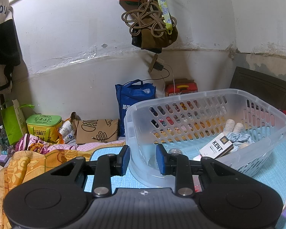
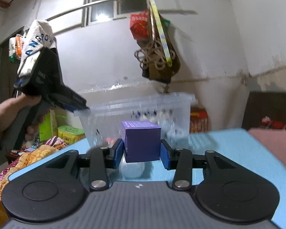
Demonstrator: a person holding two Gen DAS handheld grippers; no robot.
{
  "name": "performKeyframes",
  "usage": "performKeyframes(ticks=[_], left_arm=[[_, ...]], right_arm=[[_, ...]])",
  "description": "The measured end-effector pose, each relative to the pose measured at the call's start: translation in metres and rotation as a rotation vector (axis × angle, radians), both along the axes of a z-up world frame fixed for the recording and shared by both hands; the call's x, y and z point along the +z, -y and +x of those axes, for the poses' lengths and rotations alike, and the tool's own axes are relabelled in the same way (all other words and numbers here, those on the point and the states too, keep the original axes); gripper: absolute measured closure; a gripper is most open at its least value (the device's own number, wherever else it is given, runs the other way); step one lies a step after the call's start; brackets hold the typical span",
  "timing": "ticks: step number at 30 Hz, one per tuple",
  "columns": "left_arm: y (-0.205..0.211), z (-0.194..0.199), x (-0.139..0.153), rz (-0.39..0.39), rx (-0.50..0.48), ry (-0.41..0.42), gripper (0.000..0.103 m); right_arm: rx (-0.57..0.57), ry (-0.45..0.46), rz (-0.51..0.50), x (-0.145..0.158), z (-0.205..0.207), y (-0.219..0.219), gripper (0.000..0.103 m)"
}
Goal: Organize objects
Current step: 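Carry the purple box into the white basket and release it, then grasp the red cigarette box with the right gripper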
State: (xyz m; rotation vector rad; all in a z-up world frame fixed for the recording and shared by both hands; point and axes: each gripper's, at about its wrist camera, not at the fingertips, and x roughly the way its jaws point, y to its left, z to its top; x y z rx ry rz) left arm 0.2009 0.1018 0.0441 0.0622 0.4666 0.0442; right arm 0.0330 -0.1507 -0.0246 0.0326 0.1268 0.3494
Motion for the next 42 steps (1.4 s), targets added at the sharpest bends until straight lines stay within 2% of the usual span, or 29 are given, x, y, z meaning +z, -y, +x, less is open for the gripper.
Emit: performKeyframes(ticks=[3,6,7,9,11,14,17,18,19,20,22,24,27,32,34,37,42], left_arm=[[0.0,0.0,0.0,0.0,-0.002,0.001,0.069],[0.0,0.001,0.001,-0.003,-0.002,0.0,0.069],[0.0,0.001,0.001,-0.003,-0.001,0.0,0.069],[0.0,0.001,0.002,-0.003,0.002,-0.001,0.069],[0.001,0.0,0.001,-0.003,0.003,-0.002,0.069],[0.001,0.001,0.001,-0.009,0.002,-0.004,0.069],[0.001,0.001,0.001,-0.01,0.001,-0.003,0.069],[0.001,0.001,0.001,-0.009,0.0,-0.003,0.069],[0.0,0.001,0.001,-0.007,-0.001,-0.002,0.069],[0.0,0.001,0.001,-0.006,-0.003,-0.002,0.069],[0.0,0.002,0.001,-0.011,-0.004,-0.005,0.069],[-0.001,0.003,0.001,-0.012,-0.006,-0.003,0.069],[-0.001,0.003,0.0,-0.012,-0.008,-0.003,0.069],[-0.001,0.003,-0.001,-0.01,-0.008,-0.003,0.069],[0.0,0.002,-0.002,-0.006,-0.006,0.0,0.069],[0.001,0.001,-0.003,-0.005,-0.005,0.002,0.069],[0.001,0.0,-0.003,-0.004,-0.006,0.004,0.069]], right_arm=[[0.022,0.052,0.004,0.025,0.01,0.001,0.058],[0.033,0.111,-0.023,0.063,0.034,-0.009,0.058],[0.05,0.085,-0.065,0.077,0.052,-0.019,0.058],[0.097,0.014,-0.081,0.095,0.089,-0.037,0.058],[0.108,-0.06,-0.136,0.105,0.126,-0.059,0.058],[0.114,-0.159,-0.177,0.104,0.169,-0.084,0.058],[0.123,-0.204,-0.209,0.09,0.188,-0.096,0.057],[0.139,-0.221,-0.224,0.085,0.193,-0.1,0.054],[0.163,-0.246,-0.248,0.081,0.195,-0.102,0.039],[0.151,-0.242,-0.246,0.079,0.192,-0.1,0.017],[0.103,-0.182,-0.196,0.078,0.179,-0.089,0.003],[0.079,-0.126,-0.125,0.079,0.158,-0.07,0.001],[0.039,-0.106,-0.086,0.074,0.13,-0.05,0.0],[-0.005,-0.131,0.013,0.034,0.065,-0.023,0.0],[-0.025,-0.133,0.026,0.008,0.04,-0.029,0.0],[-0.12,-0.085,-0.035,-0.024,0.007,-0.053,0.0],[-0.21,0.052,-0.055,-0.042,-0.04,-0.089,0.0]])
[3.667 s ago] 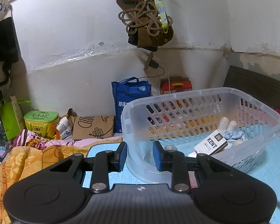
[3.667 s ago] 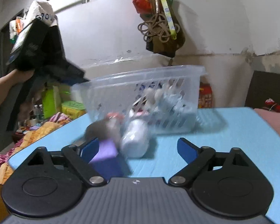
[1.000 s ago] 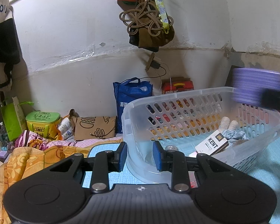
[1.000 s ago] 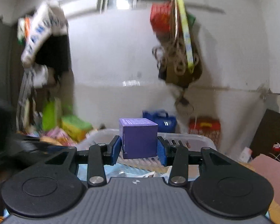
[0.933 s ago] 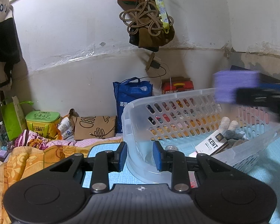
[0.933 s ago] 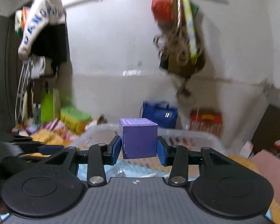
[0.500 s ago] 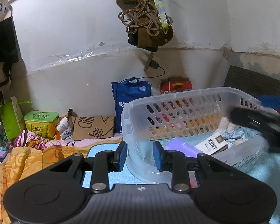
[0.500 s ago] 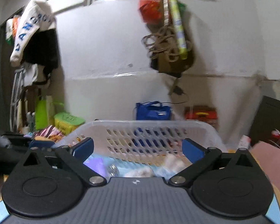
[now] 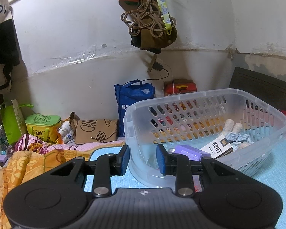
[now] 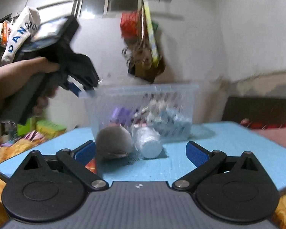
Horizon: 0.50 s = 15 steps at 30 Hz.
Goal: Organize objects
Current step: 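Grasp the red cigarette box with the right gripper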
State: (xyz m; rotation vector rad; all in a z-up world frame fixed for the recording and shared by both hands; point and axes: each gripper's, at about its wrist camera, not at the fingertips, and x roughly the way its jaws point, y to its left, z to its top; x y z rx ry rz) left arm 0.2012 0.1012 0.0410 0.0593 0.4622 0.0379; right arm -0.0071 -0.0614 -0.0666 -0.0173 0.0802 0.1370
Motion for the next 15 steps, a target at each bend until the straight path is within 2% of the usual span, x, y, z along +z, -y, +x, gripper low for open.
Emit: performKeyframes(ticks=[3,8,10,15], left_arm=[[0.0,0.0,0.0,-0.001,0.0,-0.001,0.069],[0.0,0.0,0.0,0.001,-0.003,0.002,0.068],[-0.001,-0.001,0.001,0.001,-0.005,0.003,0.068],[-0.002,-0.001,0.001,0.001,-0.005,0.004,0.068]], right_arm=[[0.105,0.016,-0.032,-0.004,-0.009,-0.023,0.0],[0.143,-0.012,-0.093,-0.014,-0.005,-0.05,0.005],[0.136,-0.026,-0.095,-0.014,0.0,-0.052,0.009],[0.116,-0.093,-0.066,-0.017,0.015,-0.048,0.03]])
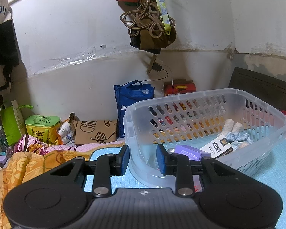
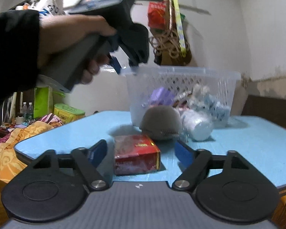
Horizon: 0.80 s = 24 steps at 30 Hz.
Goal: Organize objects
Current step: 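Grasp the red cigarette box with the right gripper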
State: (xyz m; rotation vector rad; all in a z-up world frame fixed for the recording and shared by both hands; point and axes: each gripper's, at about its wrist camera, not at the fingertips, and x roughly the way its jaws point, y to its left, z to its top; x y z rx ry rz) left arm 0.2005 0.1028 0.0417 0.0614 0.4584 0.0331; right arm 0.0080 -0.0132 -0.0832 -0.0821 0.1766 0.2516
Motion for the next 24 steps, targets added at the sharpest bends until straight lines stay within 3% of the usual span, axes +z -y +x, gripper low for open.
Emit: performKeyframes(ticks=[2,12,24], left_arm=[[0.0,0.0,0.0,0.0,0.0,0.0,0.068],[0.0,0.0,0.0,-0.001,0.002,-0.001,0.068],[0.002,0.0,0.0,0.0,0.004,0.0,0.068]], right_arm=[[0.012,-0.016,0.014,-0.003,0.001,0.003,0.048],[-0.05,0.095,0.051,0.01,-0.011,0.033,0.049],[-0.147,0.108,0.082,0.034,0.011,0.101,0.049]])
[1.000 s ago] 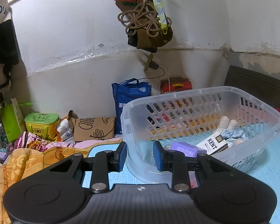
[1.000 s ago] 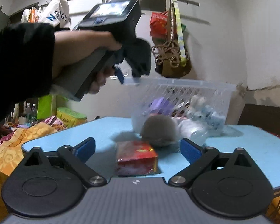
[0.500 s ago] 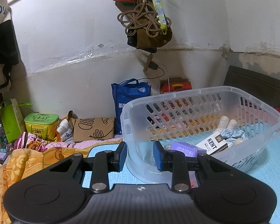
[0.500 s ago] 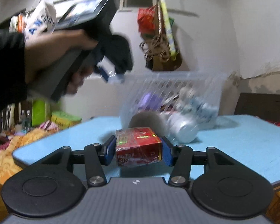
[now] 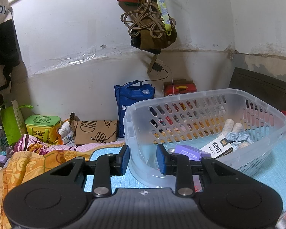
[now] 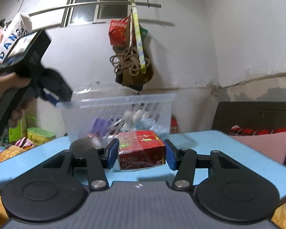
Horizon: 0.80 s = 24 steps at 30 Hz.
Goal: Organize objects
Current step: 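Grasp the red cigarette box with the right gripper, then carry the red box into the white basket and release it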
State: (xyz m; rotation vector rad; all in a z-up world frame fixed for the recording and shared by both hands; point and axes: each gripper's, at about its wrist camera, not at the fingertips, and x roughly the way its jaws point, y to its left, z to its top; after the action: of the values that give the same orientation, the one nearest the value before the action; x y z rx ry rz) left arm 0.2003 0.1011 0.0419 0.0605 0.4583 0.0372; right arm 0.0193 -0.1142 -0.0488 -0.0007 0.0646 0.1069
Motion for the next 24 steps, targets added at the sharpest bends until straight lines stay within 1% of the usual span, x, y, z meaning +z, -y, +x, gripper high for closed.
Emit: performKeyframes(ticks=[9,12,18,24], left_arm=[[0.0,0.0,0.001,-0.001,0.002,0.0,0.068],[0.0,0.0,0.001,-0.001,0.002,0.0,0.068],[0.0,-0.001,0.001,-0.002,0.002,0.0,0.068],[0.0,-0.001,0.001,-0.002,0.002,0.001,0.068]], right_arm=[[0.055,-0.049,0.069,0.015,0.015,0.029,0.049],[0.068,-0.064,0.091,0.024,0.022,0.039,0.049],[0.095,-0.051,0.099,0.052,0.035,0.053,0.049],[0.121,-0.036,0.081,0.067,0.044,0.051,0.049]])
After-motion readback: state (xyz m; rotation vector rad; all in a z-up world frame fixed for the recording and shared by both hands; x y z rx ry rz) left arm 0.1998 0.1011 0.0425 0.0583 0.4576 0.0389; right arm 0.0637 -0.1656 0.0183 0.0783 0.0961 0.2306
